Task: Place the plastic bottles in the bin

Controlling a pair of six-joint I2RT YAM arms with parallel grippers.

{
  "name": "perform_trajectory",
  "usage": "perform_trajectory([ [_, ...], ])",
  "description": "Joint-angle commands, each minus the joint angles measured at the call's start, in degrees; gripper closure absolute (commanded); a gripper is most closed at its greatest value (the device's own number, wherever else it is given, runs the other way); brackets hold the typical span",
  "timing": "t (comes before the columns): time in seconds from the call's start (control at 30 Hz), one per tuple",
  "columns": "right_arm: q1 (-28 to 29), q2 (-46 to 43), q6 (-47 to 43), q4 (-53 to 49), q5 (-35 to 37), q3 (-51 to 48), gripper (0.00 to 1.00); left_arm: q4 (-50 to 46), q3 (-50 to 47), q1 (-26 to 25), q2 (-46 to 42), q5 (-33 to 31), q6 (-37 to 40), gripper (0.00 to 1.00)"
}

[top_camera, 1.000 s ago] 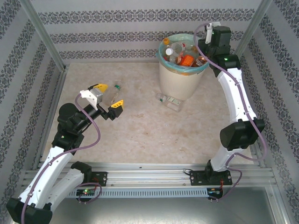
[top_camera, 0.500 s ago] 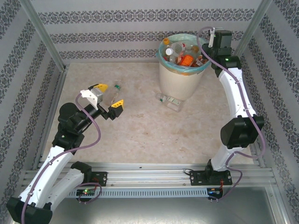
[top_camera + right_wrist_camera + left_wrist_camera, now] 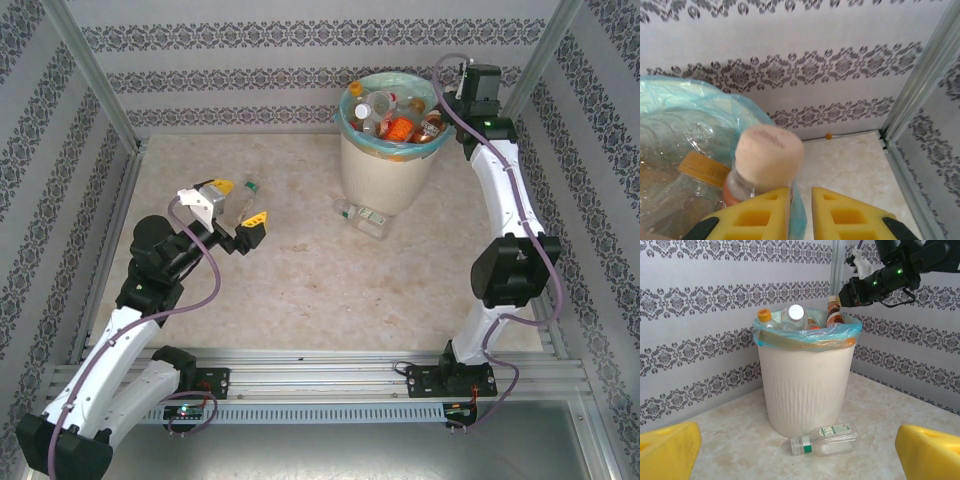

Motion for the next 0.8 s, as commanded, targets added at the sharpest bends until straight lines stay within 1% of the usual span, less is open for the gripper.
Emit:
perform_trajectory([
  [0.0,-0.35,1.82,2.69,1.30,-4.83,1.15,0.81,0.67,0.71,-0.67,-0.03,-0.11,0.16,0.00],
  [0.2,0.20,5.11,1.43,-0.93,-7.25,5.44,0.82,1.02,0.49,-0.70,0.42,-0.10,-0.01,0.00],
  [0.33,0.56,6.11,0.58,-2.89,-6.78,7.20,0.81,1.60,0.13,-0.74,0.58,-0.13,-0.19,0.00],
  [0.57,1.04,2.30,0.45,-2.72,-3.75,7.63,0.68,1.12,0.74,-0.68,0.73,-0.78,-0.10,0.00],
  [0.63,1.49,0.68,-0.11,-3.20,-2.36,8.06,0.64,-2.06,2.32,-0.72,1.30,-4.92,-0.34,0.00],
  [0.7,2.00,-1.65,-0.63,-3.38,-1.50,7.77,0.59,-7.34,4.73,-0.75,2.76,-11.77,-0.63,0.00],
  [0.77,2.57,-4.00,-1.04,-3.37,-0.83,6.77,0.55,-13.43,7.98,-0.58,5.24,-16.79,-0.63,0.00],
])
